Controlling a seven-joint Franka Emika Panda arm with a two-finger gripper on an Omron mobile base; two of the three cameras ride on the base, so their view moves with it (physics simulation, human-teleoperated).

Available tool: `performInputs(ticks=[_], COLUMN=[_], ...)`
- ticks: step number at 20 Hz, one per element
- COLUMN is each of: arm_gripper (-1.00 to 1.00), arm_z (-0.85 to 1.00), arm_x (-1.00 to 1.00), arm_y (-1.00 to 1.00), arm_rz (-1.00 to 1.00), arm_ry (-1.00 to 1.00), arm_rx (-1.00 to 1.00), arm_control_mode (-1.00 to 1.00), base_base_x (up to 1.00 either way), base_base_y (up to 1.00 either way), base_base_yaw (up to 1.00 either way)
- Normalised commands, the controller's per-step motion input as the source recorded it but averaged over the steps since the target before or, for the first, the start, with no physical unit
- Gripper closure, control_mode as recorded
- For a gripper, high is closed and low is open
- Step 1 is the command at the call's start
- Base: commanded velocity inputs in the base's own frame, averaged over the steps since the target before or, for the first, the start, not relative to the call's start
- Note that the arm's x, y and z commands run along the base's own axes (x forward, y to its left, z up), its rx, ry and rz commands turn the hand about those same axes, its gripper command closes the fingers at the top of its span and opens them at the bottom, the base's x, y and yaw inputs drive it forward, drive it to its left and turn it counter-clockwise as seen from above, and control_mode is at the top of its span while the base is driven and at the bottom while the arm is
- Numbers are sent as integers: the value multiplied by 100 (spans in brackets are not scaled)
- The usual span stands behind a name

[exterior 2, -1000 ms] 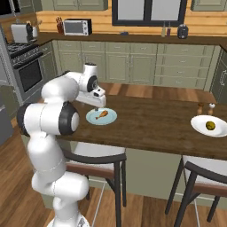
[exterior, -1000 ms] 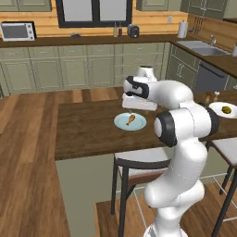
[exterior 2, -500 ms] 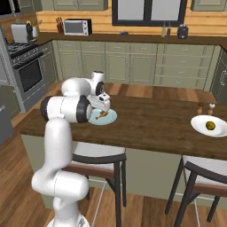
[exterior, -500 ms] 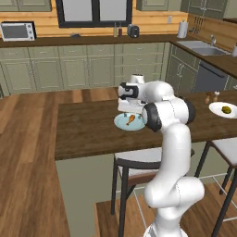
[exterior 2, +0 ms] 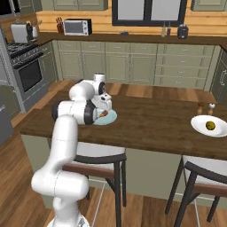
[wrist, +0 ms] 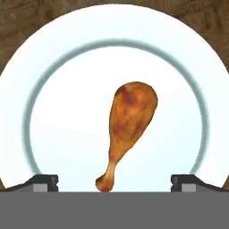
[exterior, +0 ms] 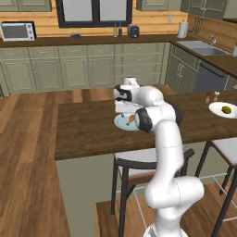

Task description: Pick the chicken drumstick and lemon from their plates and place them in the bowl. Then put the bowl in the fridge.

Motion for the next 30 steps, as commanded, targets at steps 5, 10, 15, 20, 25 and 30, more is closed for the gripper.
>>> performInputs(ticks=[5,10,15,20,25,30], arm_gripper=[-100,-100,100,100,100,100], arm_z=[-53,-32,-51,-47,-14,5], arm_x=[-9,24,3,-22,-60,-100], arm_y=[-4,2,0,-1,-4,-11], arm_rz=[-1,0,-5,-15,-12,3], arm_ry=[2,4,7,0,-2,-45], arm_rx=[0,0,0,0,0,0], arm_control_mode=[-100,-100,-100,-100,-100,-100], base_base_x=[0,0,0,0,0,0], base_base_y=[0,0,0,0,0,0], base_base_yaw=[0,0,0,0,0,0])
